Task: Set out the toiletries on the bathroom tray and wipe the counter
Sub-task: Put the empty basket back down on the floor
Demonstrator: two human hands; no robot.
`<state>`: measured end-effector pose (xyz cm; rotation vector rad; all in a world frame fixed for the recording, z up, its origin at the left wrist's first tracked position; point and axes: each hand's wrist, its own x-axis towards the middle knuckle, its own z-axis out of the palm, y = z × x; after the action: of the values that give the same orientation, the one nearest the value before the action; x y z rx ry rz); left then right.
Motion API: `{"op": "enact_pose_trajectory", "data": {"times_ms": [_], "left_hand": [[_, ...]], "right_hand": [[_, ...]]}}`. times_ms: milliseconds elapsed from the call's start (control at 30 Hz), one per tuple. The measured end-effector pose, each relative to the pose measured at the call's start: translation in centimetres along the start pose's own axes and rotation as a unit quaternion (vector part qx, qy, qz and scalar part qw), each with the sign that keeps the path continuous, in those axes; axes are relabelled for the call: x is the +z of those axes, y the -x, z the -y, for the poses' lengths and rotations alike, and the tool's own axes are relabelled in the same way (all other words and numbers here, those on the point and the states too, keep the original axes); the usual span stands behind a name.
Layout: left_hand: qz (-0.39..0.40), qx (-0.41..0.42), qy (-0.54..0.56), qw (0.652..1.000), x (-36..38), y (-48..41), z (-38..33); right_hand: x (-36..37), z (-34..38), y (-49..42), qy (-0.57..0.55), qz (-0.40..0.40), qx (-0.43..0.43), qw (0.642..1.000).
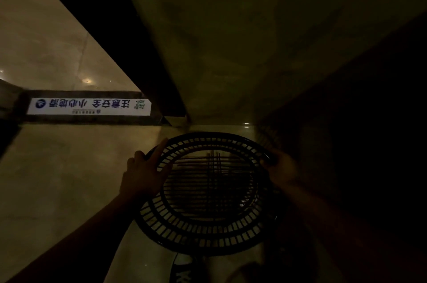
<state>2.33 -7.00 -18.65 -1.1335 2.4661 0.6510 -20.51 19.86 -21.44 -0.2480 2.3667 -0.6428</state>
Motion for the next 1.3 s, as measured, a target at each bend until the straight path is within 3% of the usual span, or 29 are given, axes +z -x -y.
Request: {"op": "enact_pose_trajectory", "data": {"times_ms": [133,267,400,500,667,1067,1300], "left_hand": [[0.019,-0.023,0.013,0.999,1.6,-0.9,0.9],[0.022,-0.026,-0.003,0.999,2.7,-1.2,0.7],[0.029,-0.023,-0.021,0.999,3.0,-0.4,-0.2],[0.021,0.004,-0.035,0.999,1.8,1.3,-1.3],[0.009,0.038,-0.036,0.999,-3.8,6.0,-4.7],[0.014,0.112,-0.028,0.993,-24.6,21.5,-17.5],[-0.08,0.283,-0.049,0.954,-34.7,30.3,-26.7]], "right_hand": [[2.1,-0.9,-0.6,-0.047,0.007,0.043,0.998],[2.6,-1.3,-1.0,0.004,-0.001,0.045,0.999],[1.8,-0.7,0.0,0.016,0.059,0.015,0.998],[0.2,0.7,1.9,0.001,0.098,0.026,0.995],[-4.9,4.9,7.0,-0.034,0.095,0.044,0.994],[-23.5,19.7,26.6,-0.108,-0.047,-0.008,0.993],[-34.0,25.0,37.9,-0.137,-0.172,-0.087,0.972]]}}
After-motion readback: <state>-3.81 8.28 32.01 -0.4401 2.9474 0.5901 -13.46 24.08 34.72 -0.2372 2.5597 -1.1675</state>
